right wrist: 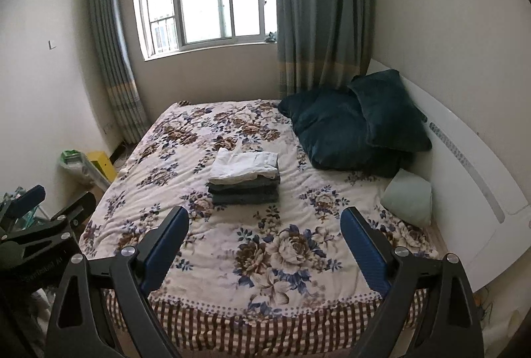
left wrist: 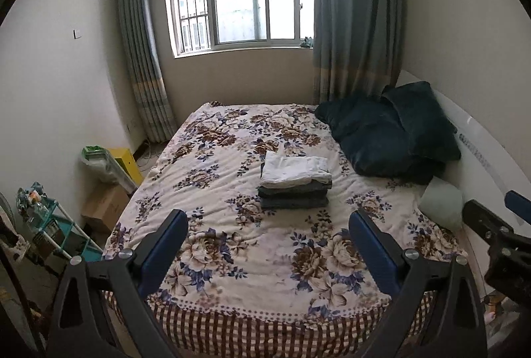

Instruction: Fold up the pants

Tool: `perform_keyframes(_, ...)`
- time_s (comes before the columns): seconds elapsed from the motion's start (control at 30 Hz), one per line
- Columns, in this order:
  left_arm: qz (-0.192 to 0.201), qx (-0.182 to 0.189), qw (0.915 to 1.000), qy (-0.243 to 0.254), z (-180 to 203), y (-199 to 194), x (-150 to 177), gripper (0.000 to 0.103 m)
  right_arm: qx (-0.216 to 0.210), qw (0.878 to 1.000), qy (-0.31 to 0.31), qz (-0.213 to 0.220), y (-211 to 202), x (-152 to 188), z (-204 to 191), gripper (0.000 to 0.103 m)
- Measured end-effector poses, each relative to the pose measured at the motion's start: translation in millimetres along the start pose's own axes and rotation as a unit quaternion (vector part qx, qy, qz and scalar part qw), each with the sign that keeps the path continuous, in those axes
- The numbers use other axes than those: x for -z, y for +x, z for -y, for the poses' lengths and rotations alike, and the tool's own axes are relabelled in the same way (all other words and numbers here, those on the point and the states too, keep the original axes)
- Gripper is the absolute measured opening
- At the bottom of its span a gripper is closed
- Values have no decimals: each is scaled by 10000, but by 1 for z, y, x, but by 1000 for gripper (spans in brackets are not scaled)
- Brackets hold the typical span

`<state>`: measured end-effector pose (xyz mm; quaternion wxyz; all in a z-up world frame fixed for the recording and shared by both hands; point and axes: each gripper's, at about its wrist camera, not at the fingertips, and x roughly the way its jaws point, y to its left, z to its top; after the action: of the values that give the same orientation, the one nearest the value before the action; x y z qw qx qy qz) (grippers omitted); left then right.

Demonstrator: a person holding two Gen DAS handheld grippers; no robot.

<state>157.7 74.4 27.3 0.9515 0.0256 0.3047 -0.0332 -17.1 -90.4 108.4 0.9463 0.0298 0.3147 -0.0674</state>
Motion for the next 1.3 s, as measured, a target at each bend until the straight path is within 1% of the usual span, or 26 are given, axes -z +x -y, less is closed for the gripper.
perform_keyframes(0.13, 45, -20, 10000, -14, 6, -5, 2, 99, -142, 9998, -5, -115, -12, 5, 5, 95)
perform_keyframes(0.23, 58, 0, 10000, -71, 11, -1, 1, 100, -63, 9999, -40, -123, -6, 3, 11, 95)
perform_keyframes(0.3, 34, 62, 9998, -162, 13, 6, -2, 103, -6, 9999, -4, -132, 3, -2, 17, 96)
perform_keyframes(0.4, 122, -14, 9998, -162, 18, 15, -8, 103, 161, 9999, -13, -34, 19, -16, 23, 96)
perform_keyframes(0.47, 77, -84, 9999, -114, 21, 24, -12, 103, 206, 9998, -17, 28, 33, -25, 25, 96)
perform_keyframes(0.5, 21, -135, 9999, -104, 22, 30, -13, 103, 285, 9996, -25, 59, 38, -29, 26, 96)
perform_keyframes(0.53, -45, -96, 9999, -114, 22, 37, -14, 103, 312, 9995, -37, 60, 47, -33, 27, 96)
perform_keyframes(0.63, -168, -162, 9997, -84, 22, 54, -16, 103, 361, 9993, -72, 32, 68, -43, 26, 96)
perform_keyframes(0.8, -345, -275, 9990, -69, 21, 80, -19, 103, 311, 9995, 1, -109, 105, -53, 26, 96)
perform_keyframes(1.03, -526, -421, 9977, 15, 21, 110, -19, 103, 348, 9987, 28, -363, 149, -56, 20, 96)
perform_keyframes(1.13, -576, -416, 9975, -41, 20, 118, -20, 103, 342, 9984, 28, -457, 162, -55, 19, 96)
perform_keyframes(1.3, -655, -392, 9971, 16, 23, 125, -20, 103, 346, 9980, -5, -535, 177, -51, 13, 96)
